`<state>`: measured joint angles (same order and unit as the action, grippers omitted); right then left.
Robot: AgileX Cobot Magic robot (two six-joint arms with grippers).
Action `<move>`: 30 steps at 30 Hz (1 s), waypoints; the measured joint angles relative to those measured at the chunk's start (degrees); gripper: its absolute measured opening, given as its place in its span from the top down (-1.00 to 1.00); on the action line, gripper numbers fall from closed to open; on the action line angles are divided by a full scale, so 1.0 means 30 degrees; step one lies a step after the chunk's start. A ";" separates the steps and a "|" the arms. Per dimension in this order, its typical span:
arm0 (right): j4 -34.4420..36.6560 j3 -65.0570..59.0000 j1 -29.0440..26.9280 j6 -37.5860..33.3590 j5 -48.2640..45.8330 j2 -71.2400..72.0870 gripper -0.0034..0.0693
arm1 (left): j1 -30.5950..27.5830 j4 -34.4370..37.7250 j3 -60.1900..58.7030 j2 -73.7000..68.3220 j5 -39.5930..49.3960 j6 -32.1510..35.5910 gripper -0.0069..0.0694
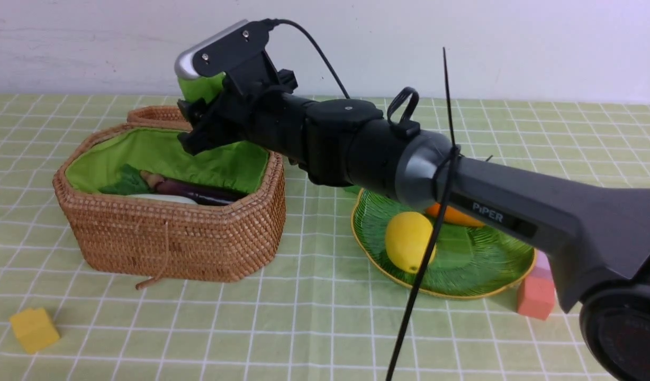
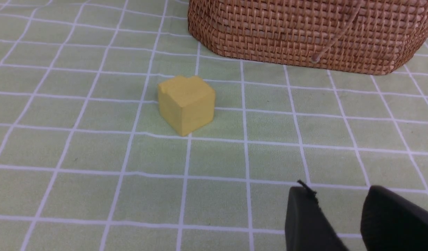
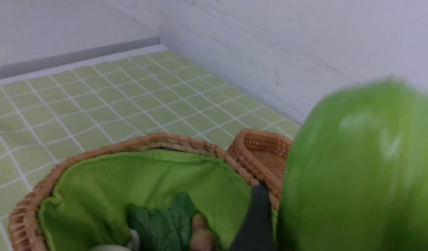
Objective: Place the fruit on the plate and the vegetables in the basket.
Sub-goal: Take a chayote with your right arm and place it on the basket on the left, then use the right arm to grab a mangosteen and put it into the right plate
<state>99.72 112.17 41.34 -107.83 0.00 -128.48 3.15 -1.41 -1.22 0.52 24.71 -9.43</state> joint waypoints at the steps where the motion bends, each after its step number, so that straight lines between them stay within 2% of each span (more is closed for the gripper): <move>1: 0.0000 0.0000 0.0000 0.0000 0.0000 0.0000 -0.72 | 0.0000 0.0000 0.0000 0.0000 0.0000 0.0000 0.19; 2: 0.0000 0.0000 0.0000 0.0000 -0.0545 0.0000 -0.87 | 0.0000 0.0000 0.0000 0.0000 0.0000 0.0000 0.19; 4: 0.0000 0.0015 0.0000 0.0018 -0.1036 0.0019 -0.94 | 0.0000 0.0000 0.0000 0.0000 0.0000 0.0000 0.19; 7: 0.0000 0.0015 0.0000 0.0486 -0.1943 0.0210 -0.93 | 0.0000 0.0000 0.0000 0.0000 0.0000 0.0000 0.19; 9: 0.0000 0.0022 0.0000 0.1295 -0.2987 0.0443 -0.85 | 0.0000 0.0000 0.0000 0.0000 0.0000 0.0000 0.19; 11: -0.0075 0.0022 -0.0036 0.2466 -0.5020 0.0766 -0.69 | 0.0000 0.0000 0.0000 0.0000 0.0000 0.0000 0.19; 12: -0.0064 0.0022 -0.0036 0.2466 -0.5020 0.0790 -0.67 | 0.0000 0.0000 0.0000 0.0000 0.0000 0.0000 0.19; 15: -0.1898 0.0124 -0.0294 0.4836 -1.1758 0.1261 -0.17 | 0.0000 0.0000 0.0000 0.0000 0.0000 0.0000 0.19; 17: -0.3349 0.0189 -0.0400 0.5878 -1.4557 0.1410 0.08 | 0.0000 0.0000 0.0000 0.0000 0.0000 0.0000 0.19; 18: -0.5132 0.0186 -0.0476 0.7286 -1.7069 0.1518 0.40 | 0.0000 0.0000 0.0000 0.0000 0.0000 0.0000 0.19; 19: -0.6615 0.0209 -0.0567 0.8526 -1.8712 0.1588 0.60 | 0.0000 0.0000 0.0000 0.0000 0.0000 0.0000 0.19; 21: -0.9398 0.0213 -0.0742 1.0852 -2.0847 0.1691 0.81 | 0.0000 0.0000 0.0000 0.0000 0.0000 0.0000 0.19; 22: -1.1801 0.0213 -0.0903 1.2712 -2.2023 0.1778 0.91 | 0.0000 0.0000 0.0000 0.0000 -0.0017 0.0000 0.19; 25: -1.7989 0.0213 -0.1744 1.7445 -2.3190 0.2181 0.95 | 0.0000 0.0000 0.0000 0.0000 -0.0017 0.0000 0.19; 30: -2.4794 0.0213 -0.3916 2.3342 -2.3423 0.3566 0.93 | 0.0000 0.0000 0.0000 0.0000 -0.0017 0.0000 0.19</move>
<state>25.34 112.81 29.60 -37.81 -70.27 -117.78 3.15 -1.41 -1.22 0.52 24.66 -9.43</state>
